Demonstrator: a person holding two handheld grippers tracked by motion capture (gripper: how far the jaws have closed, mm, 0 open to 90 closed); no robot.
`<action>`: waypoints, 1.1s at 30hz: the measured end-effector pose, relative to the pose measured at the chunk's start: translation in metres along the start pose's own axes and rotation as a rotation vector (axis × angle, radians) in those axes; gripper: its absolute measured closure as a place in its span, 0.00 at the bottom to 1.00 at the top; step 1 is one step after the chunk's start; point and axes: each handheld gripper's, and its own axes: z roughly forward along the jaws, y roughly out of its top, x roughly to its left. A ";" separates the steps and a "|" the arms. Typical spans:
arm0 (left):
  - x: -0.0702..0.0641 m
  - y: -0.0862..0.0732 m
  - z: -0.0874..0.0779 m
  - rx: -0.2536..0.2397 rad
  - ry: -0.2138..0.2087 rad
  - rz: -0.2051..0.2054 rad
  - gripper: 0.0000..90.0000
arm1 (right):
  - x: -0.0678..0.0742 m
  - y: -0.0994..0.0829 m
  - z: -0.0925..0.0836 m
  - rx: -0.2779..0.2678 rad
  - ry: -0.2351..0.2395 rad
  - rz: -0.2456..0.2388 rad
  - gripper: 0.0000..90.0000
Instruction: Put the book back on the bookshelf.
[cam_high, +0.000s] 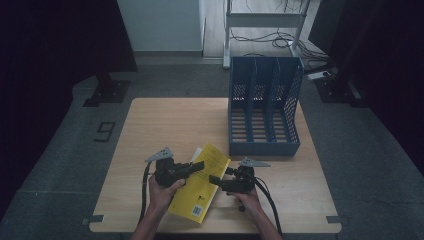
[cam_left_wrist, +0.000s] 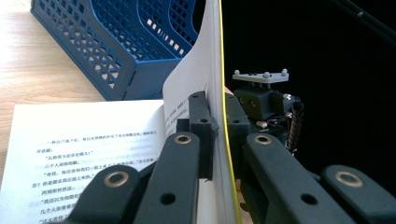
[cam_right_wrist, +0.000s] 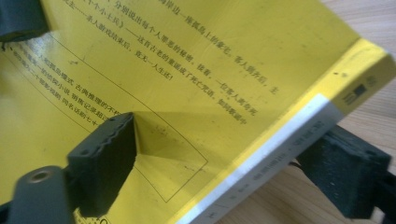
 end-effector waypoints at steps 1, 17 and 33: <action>0.001 0.000 -0.001 0.002 -0.004 -0.001 0.96 | 0.000 0.000 -0.001 -0.003 -0.003 -0.001 0.18; 0.016 -0.007 -0.007 0.026 0.004 -0.024 0.96 | 0.010 0.004 -0.015 -0.073 -0.044 -0.085 0.46; 0.023 -0.015 0.001 0.059 0.006 -0.045 0.96 | 0.021 0.010 -0.023 -0.086 -0.018 -0.194 0.65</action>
